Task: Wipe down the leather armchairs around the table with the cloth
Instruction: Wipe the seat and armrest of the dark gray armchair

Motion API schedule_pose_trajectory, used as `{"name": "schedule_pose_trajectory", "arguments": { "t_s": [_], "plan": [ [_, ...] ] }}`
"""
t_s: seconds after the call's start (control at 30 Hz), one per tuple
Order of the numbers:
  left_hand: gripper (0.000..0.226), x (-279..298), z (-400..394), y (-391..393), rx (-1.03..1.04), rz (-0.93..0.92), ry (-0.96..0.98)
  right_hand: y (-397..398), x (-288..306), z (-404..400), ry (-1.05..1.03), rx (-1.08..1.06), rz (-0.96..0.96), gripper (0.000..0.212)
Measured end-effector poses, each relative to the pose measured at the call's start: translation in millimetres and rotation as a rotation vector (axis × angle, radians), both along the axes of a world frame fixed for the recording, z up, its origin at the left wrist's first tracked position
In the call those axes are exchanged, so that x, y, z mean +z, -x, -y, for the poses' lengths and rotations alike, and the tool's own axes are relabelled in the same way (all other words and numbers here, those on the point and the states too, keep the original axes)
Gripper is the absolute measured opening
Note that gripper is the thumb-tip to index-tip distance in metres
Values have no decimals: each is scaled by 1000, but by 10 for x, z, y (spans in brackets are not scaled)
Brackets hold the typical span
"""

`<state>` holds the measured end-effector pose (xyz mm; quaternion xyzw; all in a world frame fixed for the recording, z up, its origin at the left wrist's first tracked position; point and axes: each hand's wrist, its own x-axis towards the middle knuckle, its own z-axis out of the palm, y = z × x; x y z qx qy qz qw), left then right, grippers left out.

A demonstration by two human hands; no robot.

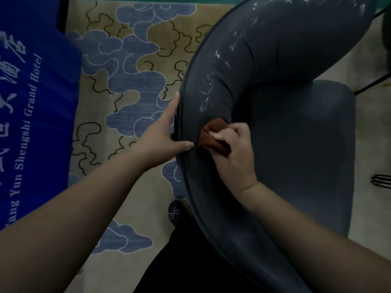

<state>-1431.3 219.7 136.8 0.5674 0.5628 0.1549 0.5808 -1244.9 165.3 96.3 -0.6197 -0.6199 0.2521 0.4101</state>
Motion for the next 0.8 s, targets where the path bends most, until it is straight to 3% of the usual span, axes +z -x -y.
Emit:
{"name": "schedule_pose_trajectory", "arguments": {
  "t_s": [0.2,0.47,0.6,0.8],
  "plan": [
    [109,0,-172,3,6,-22,6,31,14,-529,-79,36,15,17],
    [111,-44,-282,11,-21,91,46,46,35,-349,-30,28,14,23],
    [110,-101,-386,25,-27,107,27,154,88,-771,-31,-103,22,23],
    [114,-93,-706,24,-173,98,-25,206,60,-435,38,-142,-28,24]
  ]
}}
